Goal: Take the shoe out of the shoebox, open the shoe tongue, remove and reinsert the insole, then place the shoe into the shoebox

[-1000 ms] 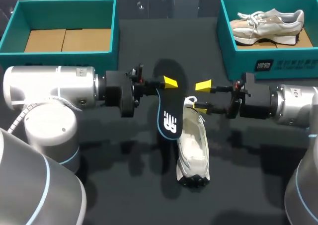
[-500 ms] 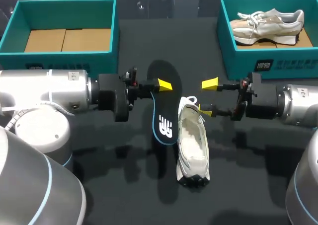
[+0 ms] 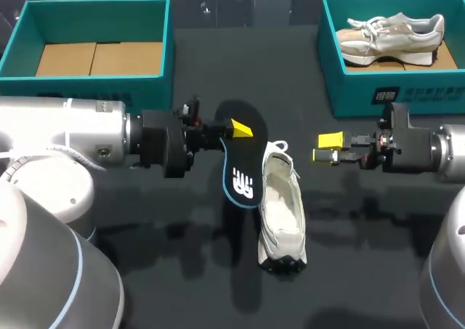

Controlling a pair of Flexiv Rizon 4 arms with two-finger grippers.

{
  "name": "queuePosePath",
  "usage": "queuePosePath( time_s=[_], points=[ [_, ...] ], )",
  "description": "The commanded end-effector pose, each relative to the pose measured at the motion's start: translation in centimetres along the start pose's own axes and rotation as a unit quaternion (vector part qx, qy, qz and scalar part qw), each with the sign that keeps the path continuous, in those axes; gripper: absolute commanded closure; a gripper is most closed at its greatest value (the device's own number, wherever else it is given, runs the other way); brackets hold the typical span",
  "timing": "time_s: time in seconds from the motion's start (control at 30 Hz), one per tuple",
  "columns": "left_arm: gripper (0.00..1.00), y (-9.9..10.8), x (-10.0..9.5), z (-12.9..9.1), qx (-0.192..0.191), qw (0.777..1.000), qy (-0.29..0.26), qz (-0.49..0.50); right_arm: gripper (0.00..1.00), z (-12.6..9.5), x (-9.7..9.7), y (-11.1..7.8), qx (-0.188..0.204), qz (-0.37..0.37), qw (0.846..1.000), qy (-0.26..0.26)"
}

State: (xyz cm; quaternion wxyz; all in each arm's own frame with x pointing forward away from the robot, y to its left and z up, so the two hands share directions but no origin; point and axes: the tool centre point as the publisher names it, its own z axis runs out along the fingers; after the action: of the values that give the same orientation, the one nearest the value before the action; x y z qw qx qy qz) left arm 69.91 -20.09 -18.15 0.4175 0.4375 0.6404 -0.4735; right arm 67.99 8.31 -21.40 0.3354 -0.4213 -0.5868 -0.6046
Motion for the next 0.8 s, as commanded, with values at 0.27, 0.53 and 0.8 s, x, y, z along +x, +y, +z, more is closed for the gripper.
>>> queuePosePath(
  time_s=[0.27, 0.53, 0.8],
  points=[
    [1.00, -3.0, -1.4, -1.9, 0.037, 0.995, 0.023, -0.095, 0.00, -1.8, -0.3, -0.1, 0.148, -0.303, 0.925, -0.172],
    [1.00, -3.8, -1.0, -1.0, 0.041, 0.984, 0.039, -0.171, 0.00, -2.1, -2.0, -0.8, 0.188, -0.319, 0.895, -0.247],
    [1.00, -4.0, -0.9, -0.8, 0.041, 0.984, 0.039, -0.170, 0.00, -2.2, -2.5, -1.2, 0.193, -0.311, 0.895, -0.257]
  ],
)
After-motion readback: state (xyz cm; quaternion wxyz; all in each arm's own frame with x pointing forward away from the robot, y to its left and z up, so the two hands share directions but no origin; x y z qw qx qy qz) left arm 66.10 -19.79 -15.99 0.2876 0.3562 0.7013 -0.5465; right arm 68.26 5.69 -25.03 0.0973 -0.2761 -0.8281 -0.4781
